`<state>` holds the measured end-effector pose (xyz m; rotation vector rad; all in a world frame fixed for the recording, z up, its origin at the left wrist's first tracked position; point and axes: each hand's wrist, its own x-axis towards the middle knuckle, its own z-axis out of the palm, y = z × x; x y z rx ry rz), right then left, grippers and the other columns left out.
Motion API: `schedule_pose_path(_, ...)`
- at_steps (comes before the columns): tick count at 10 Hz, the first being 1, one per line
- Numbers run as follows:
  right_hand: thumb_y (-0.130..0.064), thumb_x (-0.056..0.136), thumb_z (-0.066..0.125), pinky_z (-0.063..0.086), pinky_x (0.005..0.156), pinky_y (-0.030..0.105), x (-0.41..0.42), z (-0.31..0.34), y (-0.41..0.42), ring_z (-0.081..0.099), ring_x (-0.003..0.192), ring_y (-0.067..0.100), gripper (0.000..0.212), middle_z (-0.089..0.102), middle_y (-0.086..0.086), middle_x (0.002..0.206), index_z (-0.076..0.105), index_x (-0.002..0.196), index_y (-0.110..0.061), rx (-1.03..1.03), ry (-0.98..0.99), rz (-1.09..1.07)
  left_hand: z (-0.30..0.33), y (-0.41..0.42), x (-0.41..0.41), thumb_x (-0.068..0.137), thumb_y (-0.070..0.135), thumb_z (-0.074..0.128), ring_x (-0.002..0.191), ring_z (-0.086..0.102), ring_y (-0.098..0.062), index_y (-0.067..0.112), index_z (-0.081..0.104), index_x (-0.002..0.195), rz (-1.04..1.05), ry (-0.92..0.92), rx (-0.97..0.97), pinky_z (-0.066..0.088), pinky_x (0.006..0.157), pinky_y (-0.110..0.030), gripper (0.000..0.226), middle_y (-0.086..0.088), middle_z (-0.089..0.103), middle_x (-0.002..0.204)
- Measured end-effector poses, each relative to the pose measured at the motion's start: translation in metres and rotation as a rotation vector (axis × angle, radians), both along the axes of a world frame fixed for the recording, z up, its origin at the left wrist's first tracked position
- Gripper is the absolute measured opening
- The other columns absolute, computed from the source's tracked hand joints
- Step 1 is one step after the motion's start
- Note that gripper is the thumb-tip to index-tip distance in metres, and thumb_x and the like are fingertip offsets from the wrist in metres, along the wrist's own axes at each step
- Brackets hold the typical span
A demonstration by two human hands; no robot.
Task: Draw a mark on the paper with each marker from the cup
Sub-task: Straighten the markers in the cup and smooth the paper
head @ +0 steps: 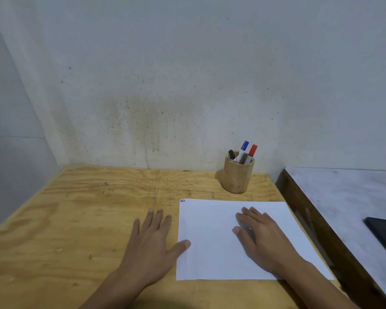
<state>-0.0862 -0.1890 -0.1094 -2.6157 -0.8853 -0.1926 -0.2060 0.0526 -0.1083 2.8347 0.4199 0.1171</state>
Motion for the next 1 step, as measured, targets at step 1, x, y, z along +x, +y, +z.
schedule_pose_path(1,-0.041,0.099,0.042,0.022,0.107,0.022,-0.0040,0.0015,-0.0021,0.043,0.135,0.018,0.041,0.059,0.000,0.138,0.062,0.126,-0.017,0.037,-0.040,-0.008,0.0019,-0.0070,-0.0173,0.055,0.090,0.004,0.147,-0.005,-0.014,0.025,0.021,0.147,0.005,-0.045,-0.060,0.000,0.120,-0.041,0.115,0.003,0.005,0.160)
